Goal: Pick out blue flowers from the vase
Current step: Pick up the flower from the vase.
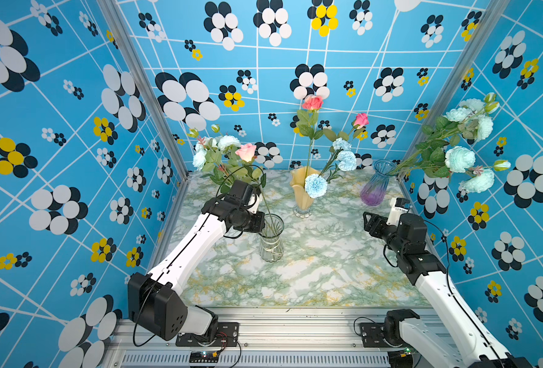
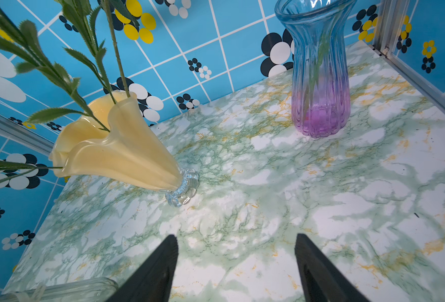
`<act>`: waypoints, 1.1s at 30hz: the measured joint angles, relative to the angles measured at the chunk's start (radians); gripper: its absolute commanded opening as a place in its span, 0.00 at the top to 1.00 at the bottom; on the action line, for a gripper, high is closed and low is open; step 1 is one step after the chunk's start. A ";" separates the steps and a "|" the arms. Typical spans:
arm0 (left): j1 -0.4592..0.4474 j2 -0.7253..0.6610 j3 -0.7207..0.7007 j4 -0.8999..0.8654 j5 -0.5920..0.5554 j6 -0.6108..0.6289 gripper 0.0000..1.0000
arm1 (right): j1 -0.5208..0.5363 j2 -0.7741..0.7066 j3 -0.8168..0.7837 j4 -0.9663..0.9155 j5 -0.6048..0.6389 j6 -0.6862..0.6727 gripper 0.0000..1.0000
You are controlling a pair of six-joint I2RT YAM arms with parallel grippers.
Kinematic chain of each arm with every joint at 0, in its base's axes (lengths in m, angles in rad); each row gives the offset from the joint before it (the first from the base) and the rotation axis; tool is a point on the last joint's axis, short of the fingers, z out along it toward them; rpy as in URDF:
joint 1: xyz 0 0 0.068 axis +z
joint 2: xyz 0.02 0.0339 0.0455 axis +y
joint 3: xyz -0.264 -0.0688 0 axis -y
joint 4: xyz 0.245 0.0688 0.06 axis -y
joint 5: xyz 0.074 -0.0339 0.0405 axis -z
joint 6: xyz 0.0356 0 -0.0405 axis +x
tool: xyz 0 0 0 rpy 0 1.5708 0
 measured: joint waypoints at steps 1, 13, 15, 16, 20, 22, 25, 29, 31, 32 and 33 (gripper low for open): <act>-0.013 -0.004 -0.001 -0.004 -0.005 -0.005 1.00 | 0.000 0.001 0.000 0.000 0.000 0.000 0.26; -0.130 -0.019 -0.004 -0.025 -0.038 -0.034 0.86 | 0.000 0.004 0.000 0.000 0.000 0.000 0.26; -0.135 -0.026 -0.006 -0.029 -0.054 -0.040 0.70 | 0.000 0.005 0.000 0.000 0.000 0.000 0.26; -0.137 -0.031 -0.006 -0.033 -0.069 -0.037 0.63 | 0.000 0.005 0.000 0.000 0.000 0.000 0.26; -0.142 -0.060 -0.007 -0.080 -0.128 -0.038 0.35 | 0.002 0.011 0.001 0.000 0.000 0.000 0.26; -0.143 -0.082 -0.006 -0.090 -0.141 -0.042 0.26 | 0.002 0.012 0.001 0.000 0.000 0.000 0.26; -0.152 -0.115 -0.005 -0.099 -0.150 -0.050 0.18 | 0.005 0.012 0.001 0.000 0.000 0.000 0.26; -0.192 -0.138 -0.005 -0.099 -0.157 -0.059 0.17 | 0.005 0.012 0.001 0.000 0.000 0.000 0.26; -0.218 -0.146 -0.005 -0.099 -0.161 -0.063 0.17 | 0.005 0.012 0.001 0.000 0.000 0.000 0.26; -0.233 -0.152 -0.005 -0.099 -0.168 -0.066 0.17 | 0.006 0.012 0.002 0.000 0.000 0.000 0.26; -0.246 -0.160 -0.005 -0.098 -0.176 -0.067 0.17 | 0.006 0.012 0.002 0.000 0.000 -0.001 0.27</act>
